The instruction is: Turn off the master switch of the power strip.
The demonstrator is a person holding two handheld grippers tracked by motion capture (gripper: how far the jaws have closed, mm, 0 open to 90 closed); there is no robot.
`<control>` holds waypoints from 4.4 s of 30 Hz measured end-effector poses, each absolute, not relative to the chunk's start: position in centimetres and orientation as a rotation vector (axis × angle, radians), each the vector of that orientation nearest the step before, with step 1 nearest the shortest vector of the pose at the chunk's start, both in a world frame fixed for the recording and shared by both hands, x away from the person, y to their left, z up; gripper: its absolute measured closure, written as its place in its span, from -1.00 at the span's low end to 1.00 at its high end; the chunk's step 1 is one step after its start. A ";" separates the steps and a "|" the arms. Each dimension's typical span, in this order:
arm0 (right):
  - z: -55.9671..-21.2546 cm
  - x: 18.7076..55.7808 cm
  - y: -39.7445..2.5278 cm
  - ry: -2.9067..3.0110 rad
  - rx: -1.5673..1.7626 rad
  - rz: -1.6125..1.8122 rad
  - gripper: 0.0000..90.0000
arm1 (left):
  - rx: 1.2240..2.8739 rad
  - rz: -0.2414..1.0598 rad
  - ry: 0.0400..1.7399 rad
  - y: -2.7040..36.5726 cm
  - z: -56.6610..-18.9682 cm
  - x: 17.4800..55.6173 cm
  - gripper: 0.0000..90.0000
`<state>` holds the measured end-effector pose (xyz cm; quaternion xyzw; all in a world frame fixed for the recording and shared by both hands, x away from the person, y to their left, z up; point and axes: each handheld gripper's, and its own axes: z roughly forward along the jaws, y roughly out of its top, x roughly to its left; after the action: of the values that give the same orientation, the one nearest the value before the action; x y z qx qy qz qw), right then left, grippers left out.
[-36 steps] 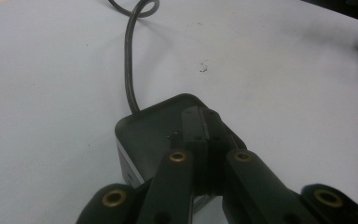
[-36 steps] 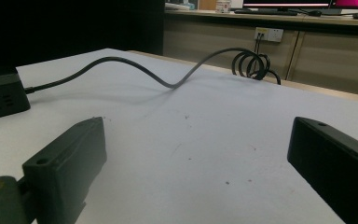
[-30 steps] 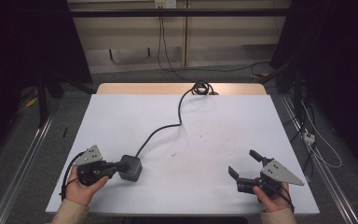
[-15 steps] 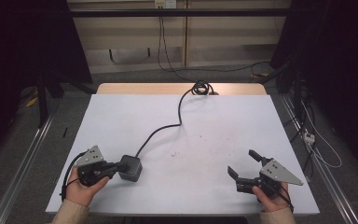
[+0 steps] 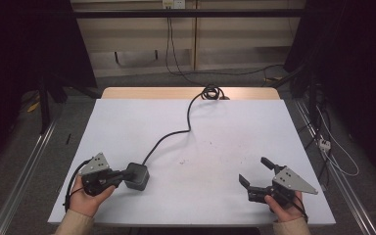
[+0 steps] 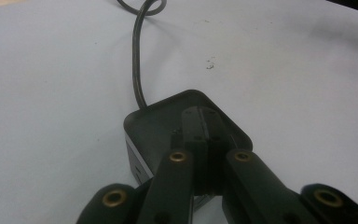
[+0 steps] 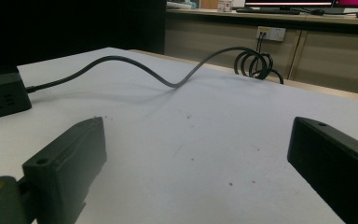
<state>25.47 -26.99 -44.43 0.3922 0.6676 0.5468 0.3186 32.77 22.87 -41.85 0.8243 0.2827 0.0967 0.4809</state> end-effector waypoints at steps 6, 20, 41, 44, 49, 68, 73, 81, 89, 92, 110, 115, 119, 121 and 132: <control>-44.4 25.5 -27.0 1.755 1.031 1.438 -0.91 | 2.002 0.220 0.709 22.8 -41.8 32.8 1.00; -44.4 25.5 -27.0 1.756 1.032 1.438 -0.91 | 2.003 0.210 0.729 22.8 -41.8 32.8 1.00; -44.4 25.5 -27.1 1.751 1.032 1.439 -0.91 | 2.031 0.235 0.724 22.3 -41.5 32.6 1.00; -44.5 25.6 -27.2 1.755 1.034 1.436 -0.91 | 1.987 0.191 0.739 22.6 -41.5 32.7 1.00; -44.5 25.5 -27.2 1.754 1.035 1.434 -0.91 | 1.990 0.187 0.736 22.4 -41.4 32.7 1.00; -44.4 25.5 -27.2 1.750 1.037 1.439 -0.91 | 1.914 0.146 0.737 22.5 -40.9 32.8 1.00; -44.5 25.5 -27.2 1.752 1.035 1.439 -0.91 | 1.893 0.142 0.739 22.4 -40.8 32.8 1.00; -44.5 25.5 -27.2 1.752 1.035 1.437 -0.91 | 1.886 0.143 0.749 22.3 -40.8 32.9 0.78; -44.4 25.5 -27.1 1.754 1.033 1.437 -0.91 | 1.884 0.128 0.749 22.2 -40.8 33.0 0.57; -44.4 25.5 -27.1 1.755 1.032 1.437 -0.91 | 1.883 0.129 0.747 22.2 -40.8 33.1 0.50; -44.5 25.5 -27.2 1.756 1.032 1.436 -0.91 | 1.862 0.128 0.734 21.9 -40.8 33.2 -0.22; -44.5 25.5 -27.1 1.757 1.030 1.436 -0.91 | 1.862 0.126 0.731 21.8 -40.8 33.2 -0.34; -44.5 25.5 -27.1 1.759 1.028 1.436 -0.91 | 1.864 0.146 0.735 21.8 -40.8 33.3 -0.45; -44.5 25.5 -27.1 1.758 1.031 1.435 -0.91 | 1.860 0.155 0.738 21.8 -40.8 33.3 -0.52; -44.4 25.6 -27.1 1.759 1.028 1.439 -0.90 | 1.851 0.178 0.731 22.0 -41.1 33.2 -0.75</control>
<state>25.58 -27.07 -44.43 0.3909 0.6685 0.5471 0.3179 33.19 22.04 -41.10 0.7789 0.3078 0.0750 0.5412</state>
